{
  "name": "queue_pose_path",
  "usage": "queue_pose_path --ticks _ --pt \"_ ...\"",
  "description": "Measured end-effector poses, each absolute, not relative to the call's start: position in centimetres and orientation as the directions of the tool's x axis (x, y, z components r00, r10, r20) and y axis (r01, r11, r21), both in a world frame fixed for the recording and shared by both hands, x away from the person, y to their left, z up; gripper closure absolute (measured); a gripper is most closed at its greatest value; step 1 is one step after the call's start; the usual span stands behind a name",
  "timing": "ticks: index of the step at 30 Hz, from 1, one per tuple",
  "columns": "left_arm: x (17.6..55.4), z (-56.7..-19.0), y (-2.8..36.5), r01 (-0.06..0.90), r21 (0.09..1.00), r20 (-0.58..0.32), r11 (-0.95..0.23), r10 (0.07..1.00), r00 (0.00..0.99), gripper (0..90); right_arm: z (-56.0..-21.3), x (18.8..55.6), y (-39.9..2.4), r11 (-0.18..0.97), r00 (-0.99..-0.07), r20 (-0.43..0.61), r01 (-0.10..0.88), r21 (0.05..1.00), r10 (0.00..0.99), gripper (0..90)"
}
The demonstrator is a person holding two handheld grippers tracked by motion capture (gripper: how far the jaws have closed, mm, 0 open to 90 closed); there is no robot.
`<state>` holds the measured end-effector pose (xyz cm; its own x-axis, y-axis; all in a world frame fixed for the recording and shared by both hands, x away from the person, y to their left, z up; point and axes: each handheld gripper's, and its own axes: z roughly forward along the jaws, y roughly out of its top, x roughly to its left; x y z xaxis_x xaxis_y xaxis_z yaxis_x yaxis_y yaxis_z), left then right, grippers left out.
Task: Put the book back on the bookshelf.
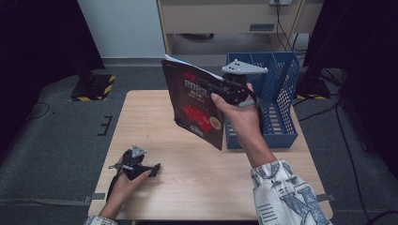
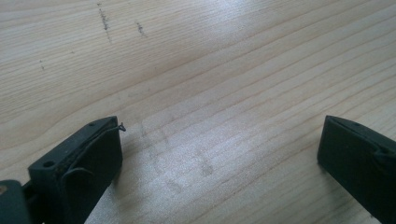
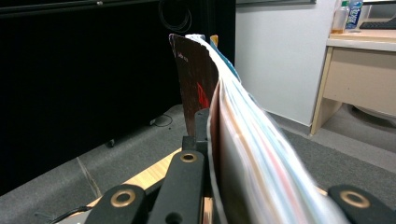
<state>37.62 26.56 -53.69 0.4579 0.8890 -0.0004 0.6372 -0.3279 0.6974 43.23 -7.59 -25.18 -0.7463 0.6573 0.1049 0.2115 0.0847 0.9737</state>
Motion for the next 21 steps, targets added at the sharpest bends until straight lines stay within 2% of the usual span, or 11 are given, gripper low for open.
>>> queue_pose_path --ticks 21 --pt "37.6 -53.7 26.4 0.637 0.699 -0.002 -0.325 0.890 0.456 0.0 -24.2 42.9 -10.2 0.065 -0.714 0.113 0.217 0.974 0.691 87.1"
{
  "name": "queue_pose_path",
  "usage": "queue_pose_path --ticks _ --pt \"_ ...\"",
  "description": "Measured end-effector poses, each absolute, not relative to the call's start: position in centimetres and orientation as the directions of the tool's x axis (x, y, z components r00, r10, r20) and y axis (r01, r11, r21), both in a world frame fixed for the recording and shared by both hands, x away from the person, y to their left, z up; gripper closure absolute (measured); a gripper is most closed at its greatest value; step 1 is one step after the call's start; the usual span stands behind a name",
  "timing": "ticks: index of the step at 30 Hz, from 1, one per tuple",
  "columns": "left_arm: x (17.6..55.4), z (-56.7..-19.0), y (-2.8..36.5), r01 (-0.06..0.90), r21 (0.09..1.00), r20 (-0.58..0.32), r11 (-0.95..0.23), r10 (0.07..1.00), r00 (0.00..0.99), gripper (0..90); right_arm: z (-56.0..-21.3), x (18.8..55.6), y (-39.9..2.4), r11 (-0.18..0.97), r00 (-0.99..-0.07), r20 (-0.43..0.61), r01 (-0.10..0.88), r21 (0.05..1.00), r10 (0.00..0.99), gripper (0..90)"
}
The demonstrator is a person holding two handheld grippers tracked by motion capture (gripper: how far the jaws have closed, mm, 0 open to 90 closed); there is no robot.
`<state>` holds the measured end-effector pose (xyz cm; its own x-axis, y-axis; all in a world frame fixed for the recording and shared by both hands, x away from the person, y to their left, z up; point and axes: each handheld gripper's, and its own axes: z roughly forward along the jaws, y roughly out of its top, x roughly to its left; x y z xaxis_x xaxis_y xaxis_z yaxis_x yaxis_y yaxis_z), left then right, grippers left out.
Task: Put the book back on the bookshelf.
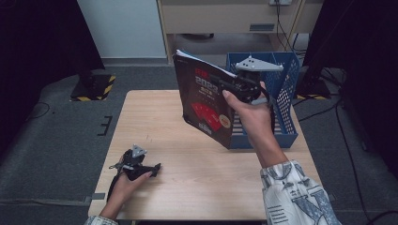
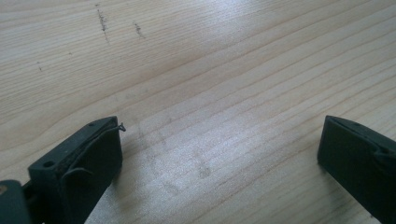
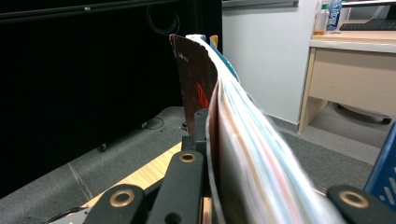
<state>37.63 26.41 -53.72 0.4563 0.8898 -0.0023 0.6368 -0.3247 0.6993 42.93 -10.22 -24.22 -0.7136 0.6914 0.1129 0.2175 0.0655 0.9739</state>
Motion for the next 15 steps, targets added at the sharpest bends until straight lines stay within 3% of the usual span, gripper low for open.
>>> queue_pose_path --ticks 15 --pt "37.6 -53.7 26.4 0.637 0.699 -0.001 -0.326 0.890 0.457 0.0 -23.7 42.5 -12.5 0.040 -0.693 0.122 0.214 0.976 0.710 87.1"
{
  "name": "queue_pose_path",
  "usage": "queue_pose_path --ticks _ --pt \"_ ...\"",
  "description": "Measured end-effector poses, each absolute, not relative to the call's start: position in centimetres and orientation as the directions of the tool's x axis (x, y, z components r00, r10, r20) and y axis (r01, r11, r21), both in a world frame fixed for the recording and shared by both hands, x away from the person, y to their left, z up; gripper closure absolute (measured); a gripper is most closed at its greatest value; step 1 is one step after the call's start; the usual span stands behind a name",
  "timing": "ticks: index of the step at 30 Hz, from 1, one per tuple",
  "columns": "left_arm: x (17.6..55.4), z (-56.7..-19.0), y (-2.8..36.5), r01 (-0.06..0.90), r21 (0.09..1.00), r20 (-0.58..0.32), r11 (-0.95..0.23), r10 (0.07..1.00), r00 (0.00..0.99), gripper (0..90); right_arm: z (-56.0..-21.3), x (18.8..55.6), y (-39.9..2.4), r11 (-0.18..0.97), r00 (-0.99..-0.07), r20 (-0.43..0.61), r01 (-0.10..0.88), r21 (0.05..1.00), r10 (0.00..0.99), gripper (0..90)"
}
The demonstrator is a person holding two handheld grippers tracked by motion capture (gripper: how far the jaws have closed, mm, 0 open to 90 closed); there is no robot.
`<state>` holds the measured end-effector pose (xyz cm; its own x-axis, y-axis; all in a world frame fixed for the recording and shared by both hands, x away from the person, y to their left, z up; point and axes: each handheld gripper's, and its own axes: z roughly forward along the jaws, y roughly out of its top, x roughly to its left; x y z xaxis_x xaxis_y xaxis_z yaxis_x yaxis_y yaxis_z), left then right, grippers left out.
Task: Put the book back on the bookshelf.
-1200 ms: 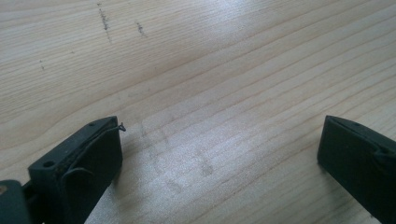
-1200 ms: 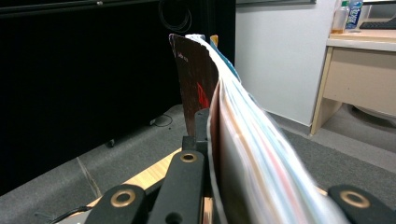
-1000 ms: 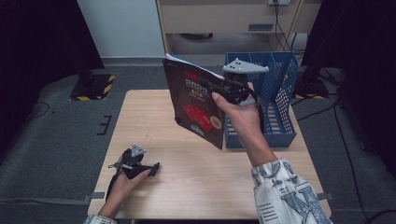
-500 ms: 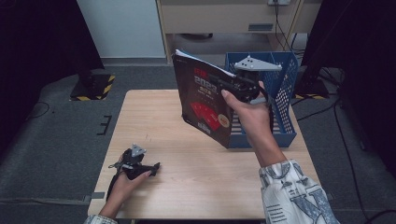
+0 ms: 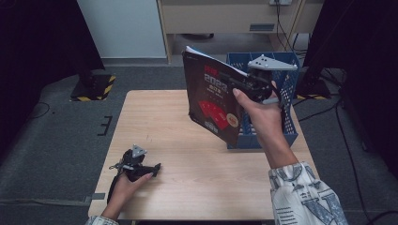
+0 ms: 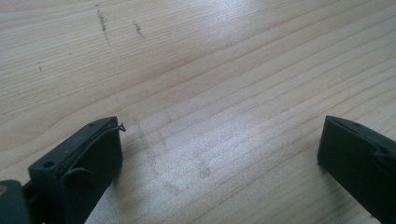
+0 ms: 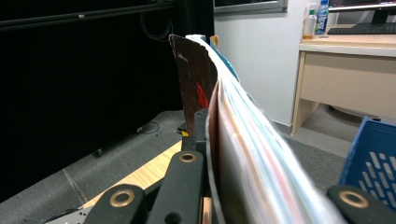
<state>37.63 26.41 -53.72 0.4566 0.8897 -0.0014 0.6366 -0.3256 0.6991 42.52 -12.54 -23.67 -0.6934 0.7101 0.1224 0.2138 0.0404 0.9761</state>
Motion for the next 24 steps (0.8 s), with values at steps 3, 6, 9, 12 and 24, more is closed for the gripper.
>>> queue_pose_path --ticks 3,6,9,12,24 --pt "37.6 -53.7 26.4 0.638 0.699 -0.002 -0.323 0.892 0.453 0.0 -23.6 42.4 -13.1 0.039 -0.688 0.124 0.217 0.975 0.715 87.1" --pt "37.6 -53.7 26.4 0.640 0.697 0.002 -0.325 0.892 0.452 0.0 -23.5 42.3 -13.6 0.042 -0.680 0.123 0.221 0.974 0.723 87.1" --pt "37.6 -53.7 26.4 0.640 0.697 0.002 -0.325 0.892 0.451 0.0 -23.5 42.3 -14.1 0.044 -0.674 0.118 0.219 0.975 0.730 87.1" --pt "37.6 -53.7 26.4 0.640 0.697 0.002 -0.325 0.892 0.451 0.0 -23.5 42.2 -14.9 0.043 -0.663 0.117 0.220 0.975 0.739 87.1" --pt "37.6 -53.7 26.4 0.639 0.697 0.002 -0.325 0.892 0.452 0.0 -23.2 42.1 -17.3 0.027 -0.632 0.122 0.221 0.975 0.766 87.1"
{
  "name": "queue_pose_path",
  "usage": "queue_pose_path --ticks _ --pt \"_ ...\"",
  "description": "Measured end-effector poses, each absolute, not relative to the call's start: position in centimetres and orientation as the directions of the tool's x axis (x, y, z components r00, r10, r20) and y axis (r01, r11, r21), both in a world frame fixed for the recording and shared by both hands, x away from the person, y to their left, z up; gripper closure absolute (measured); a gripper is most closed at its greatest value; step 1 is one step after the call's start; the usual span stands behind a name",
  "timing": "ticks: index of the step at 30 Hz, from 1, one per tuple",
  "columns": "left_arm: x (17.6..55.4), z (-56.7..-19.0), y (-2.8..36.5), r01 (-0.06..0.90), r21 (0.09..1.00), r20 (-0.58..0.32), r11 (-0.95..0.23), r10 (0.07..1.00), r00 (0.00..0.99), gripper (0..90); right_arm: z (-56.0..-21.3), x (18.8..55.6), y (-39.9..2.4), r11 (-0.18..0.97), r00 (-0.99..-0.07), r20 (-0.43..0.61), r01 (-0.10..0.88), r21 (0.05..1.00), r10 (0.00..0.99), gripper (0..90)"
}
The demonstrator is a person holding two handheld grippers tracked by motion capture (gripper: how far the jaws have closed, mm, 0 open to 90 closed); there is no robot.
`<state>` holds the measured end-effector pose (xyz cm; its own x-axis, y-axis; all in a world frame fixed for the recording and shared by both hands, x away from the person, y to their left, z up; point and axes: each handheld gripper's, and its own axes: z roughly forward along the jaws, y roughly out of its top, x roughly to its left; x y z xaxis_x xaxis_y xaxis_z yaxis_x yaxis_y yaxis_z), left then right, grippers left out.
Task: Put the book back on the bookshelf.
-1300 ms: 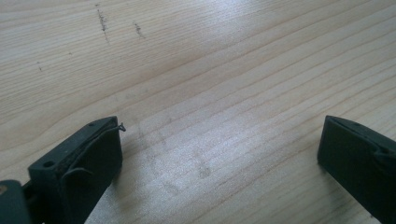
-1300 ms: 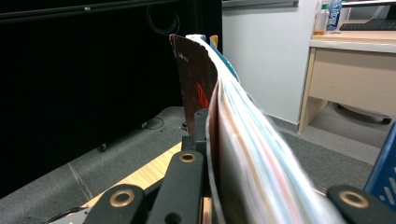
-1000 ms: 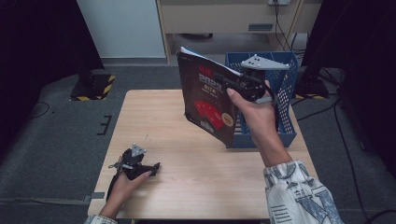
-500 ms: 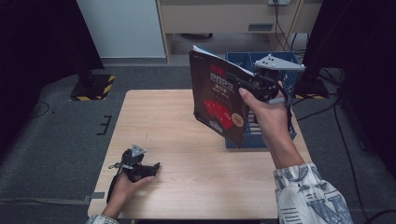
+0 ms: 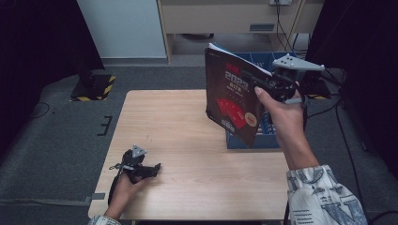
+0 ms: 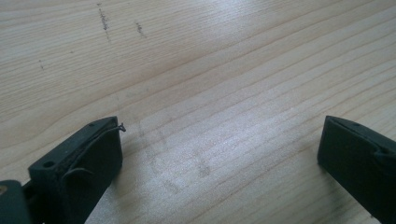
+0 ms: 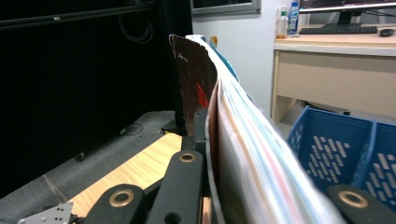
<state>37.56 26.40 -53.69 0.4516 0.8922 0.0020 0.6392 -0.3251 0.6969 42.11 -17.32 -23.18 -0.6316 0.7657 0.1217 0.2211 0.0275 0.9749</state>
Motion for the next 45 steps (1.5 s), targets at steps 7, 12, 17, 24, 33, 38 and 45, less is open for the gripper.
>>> queue_pose_path --ticks 7,12,17,24,33,38,45 --pt "37.6 -53.7 26.4 0.638 0.698 0.002 -0.325 0.892 0.451 0.0 -23.0 42.0 -18.4 0.025 -0.615 0.120 0.221 0.975 0.780 87.1" --pt "37.6 -53.7 26.4 0.639 0.698 0.002 -0.325 0.892 0.451 0.0 -23.0 41.9 -19.4 0.025 -0.602 0.115 0.218 0.976 0.790 87.1" --pt "37.6 -53.7 26.4 0.639 0.698 0.002 -0.325 0.892 0.451 0.0 -23.0 41.9 -20.4 0.019 -0.584 0.116 0.219 0.975 0.803 87.1" --pt "37.6 -53.7 26.4 0.639 0.698 0.002 -0.324 0.893 0.450 0.0 -22.9 41.8 -21.1 0.016 -0.574 0.115 0.218 0.976 0.811 87.1" --pt "37.6 -53.7 26.3 0.639 0.698 0.002 -0.322 0.894 0.448 0.0 -22.8 41.5 -22.5 0.009 -0.553 0.114 0.214 0.977 0.825 87.1" --pt "37.6 -53.7 26.3 0.640 0.698 0.002 -0.321 0.895 0.447 0.0 -22.7 41.3 -23.4 -0.003 -0.540 0.118 0.209 0.978 0.833 87.1" --pt "37.6 -53.7 26.3 0.640 0.698 0.002 -0.320 0.895 0.445 0.0 -22.7 41.2 -24.3 0.004 -0.519 0.109 0.212 0.977 0.848 87.1"
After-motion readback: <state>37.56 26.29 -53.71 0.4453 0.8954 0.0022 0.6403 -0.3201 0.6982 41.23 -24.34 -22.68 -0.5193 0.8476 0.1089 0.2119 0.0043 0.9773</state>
